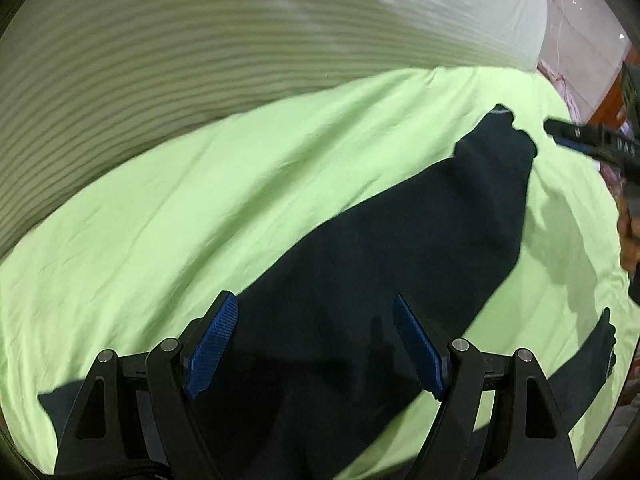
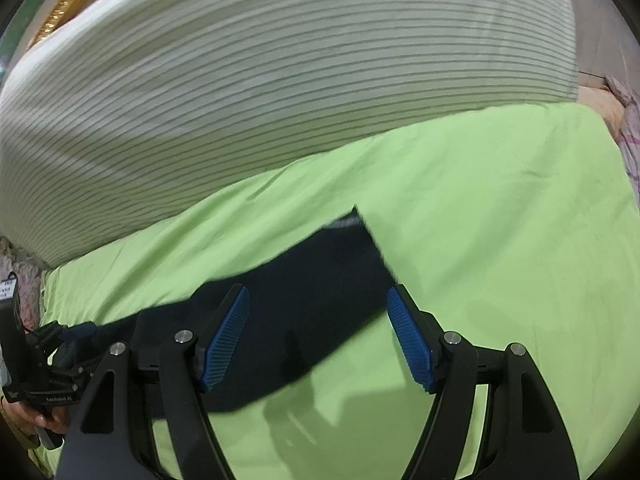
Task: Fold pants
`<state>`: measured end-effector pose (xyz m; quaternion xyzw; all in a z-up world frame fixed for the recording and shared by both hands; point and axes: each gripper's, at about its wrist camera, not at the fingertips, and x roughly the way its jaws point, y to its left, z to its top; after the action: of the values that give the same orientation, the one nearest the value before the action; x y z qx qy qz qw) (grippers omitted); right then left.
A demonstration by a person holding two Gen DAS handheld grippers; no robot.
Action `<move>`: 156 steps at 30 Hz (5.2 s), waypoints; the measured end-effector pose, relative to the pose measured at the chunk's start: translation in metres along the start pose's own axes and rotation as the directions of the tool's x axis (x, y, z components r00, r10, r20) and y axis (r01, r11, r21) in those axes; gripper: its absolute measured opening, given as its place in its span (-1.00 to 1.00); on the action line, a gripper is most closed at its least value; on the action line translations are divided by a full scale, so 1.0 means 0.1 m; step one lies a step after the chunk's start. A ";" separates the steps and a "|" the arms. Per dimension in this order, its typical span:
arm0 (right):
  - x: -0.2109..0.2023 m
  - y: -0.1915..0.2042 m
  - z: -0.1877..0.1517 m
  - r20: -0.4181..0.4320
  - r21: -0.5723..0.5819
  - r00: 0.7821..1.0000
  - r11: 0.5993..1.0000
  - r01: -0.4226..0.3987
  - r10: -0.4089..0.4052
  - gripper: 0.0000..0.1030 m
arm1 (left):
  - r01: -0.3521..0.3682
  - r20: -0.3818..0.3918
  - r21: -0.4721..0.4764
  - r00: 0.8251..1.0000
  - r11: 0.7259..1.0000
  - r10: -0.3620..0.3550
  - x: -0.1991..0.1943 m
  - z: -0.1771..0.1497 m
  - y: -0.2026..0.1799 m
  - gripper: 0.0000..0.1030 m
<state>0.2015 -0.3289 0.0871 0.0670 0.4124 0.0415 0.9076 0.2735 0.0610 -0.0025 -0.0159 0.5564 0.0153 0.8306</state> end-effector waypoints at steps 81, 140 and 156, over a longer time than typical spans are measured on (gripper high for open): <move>-1.79 -0.85 -2.49 -0.001 0.270 0.988 0.951 0.149 -0.155 0.11 | 0.296 -0.081 0.145 0.955 0.944 -0.287 -1.02 -2.13 -0.67 0.09; -0.46 2.66 -2.23 -0.322 -0.449 0.887 0.772 -0.450 0.329 -0.88 | 0.156 0.054 -0.602 0.986 0.783 -0.155 -1.63 -1.78 1.21 -0.92; -0.41 2.94 -2.51 -0.417 -0.628 0.887 0.642 -0.440 0.199 -0.88 | 0.323 0.202 -0.725 0.944 0.608 -0.261 -1.54 -3.34 1.45 -0.92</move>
<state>-0.0208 -0.0223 0.0002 -0.2209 0.4821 0.3681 0.7637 -0.0996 0.1906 0.0118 -0.4462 0.4580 0.1079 0.7613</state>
